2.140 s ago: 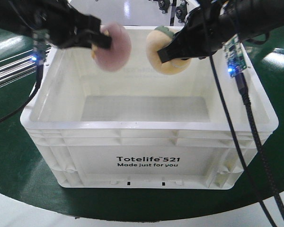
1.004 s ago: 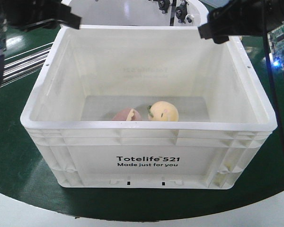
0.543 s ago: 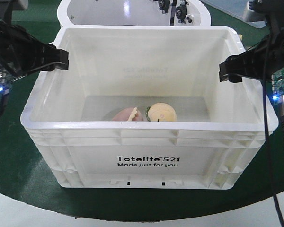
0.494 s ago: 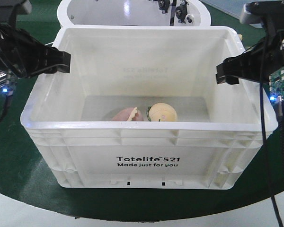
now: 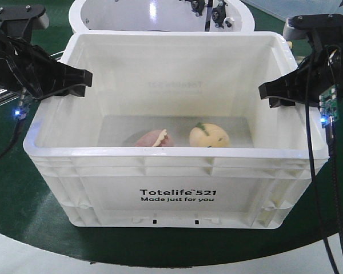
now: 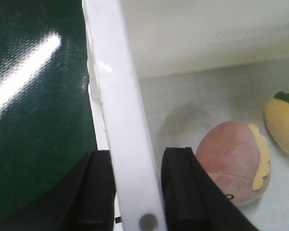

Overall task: Place moving items into box and shelve
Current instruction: 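Lower both grippers onto opposite crate rims and clamp the rims, then lift the crate with both grippers while the base drives away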

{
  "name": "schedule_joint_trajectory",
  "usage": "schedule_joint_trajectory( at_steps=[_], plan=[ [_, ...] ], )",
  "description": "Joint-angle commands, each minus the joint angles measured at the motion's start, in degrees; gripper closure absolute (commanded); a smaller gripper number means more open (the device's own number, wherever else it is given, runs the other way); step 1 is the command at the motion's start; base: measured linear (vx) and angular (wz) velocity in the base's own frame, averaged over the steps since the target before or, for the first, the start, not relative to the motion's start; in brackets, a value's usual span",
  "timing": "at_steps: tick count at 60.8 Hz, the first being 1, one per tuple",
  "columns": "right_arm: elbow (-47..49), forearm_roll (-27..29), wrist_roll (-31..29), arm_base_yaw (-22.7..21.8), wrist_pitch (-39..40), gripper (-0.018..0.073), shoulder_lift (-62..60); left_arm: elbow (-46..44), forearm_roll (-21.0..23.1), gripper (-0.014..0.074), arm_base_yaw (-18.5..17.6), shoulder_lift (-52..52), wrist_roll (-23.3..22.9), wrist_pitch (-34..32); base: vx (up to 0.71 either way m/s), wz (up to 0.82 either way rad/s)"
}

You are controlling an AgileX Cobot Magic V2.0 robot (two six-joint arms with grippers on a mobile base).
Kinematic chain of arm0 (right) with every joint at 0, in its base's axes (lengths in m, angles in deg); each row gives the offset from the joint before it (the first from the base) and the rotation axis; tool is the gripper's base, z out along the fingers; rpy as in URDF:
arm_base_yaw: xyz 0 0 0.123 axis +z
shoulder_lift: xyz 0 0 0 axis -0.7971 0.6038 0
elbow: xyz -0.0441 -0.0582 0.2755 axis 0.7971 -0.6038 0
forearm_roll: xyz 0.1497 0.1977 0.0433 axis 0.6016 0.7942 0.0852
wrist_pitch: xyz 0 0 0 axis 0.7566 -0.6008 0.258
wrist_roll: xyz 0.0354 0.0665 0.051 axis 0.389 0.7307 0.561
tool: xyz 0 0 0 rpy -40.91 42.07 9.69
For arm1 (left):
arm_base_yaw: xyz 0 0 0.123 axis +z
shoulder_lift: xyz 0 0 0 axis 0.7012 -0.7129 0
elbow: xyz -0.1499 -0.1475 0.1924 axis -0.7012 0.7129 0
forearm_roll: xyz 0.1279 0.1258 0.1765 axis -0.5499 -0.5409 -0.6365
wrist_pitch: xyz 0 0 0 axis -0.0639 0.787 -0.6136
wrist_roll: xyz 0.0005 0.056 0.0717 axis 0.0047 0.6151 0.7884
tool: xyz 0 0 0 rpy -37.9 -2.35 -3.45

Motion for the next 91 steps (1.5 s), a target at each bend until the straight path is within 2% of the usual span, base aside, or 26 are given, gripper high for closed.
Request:
schedule_joint_trajectory(
  at_steps=[1,2,24,57,91],
  plan=[
    [1.42,2.60,1.17,0.39,2.99,0.0572,-1.07,-1.43,0.30,0.0587,-0.13,1.17,-0.26,-1.42,0.00,0.00],
    [1.42,2.60,1.17,0.39,3.08,0.0575,-1.07,-1.43,0.30,0.0606,-0.13,1.17,-0.26,-1.44,0.00,0.00],
    [3.83,2.61,1.27,0.39,4.11,0.0566,-1.26,-3.72,0.22,0.0604,-0.13,2.84,0.13,-2.19,0.00,0.00],
    [6.93,1.30,1.32,0.39,3.66,0.0564,-9.75,-9.14,1.49,0.0603,-0.18,8.81,0.71,-0.63,0.00,0.00],
    [7.11,0.01,1.50,0.39,3.71,0.0564,-14.58,-9.43,1.83,0.0603,-0.18,13.12,0.71,-0.03,0.00,0.00]
  ],
)
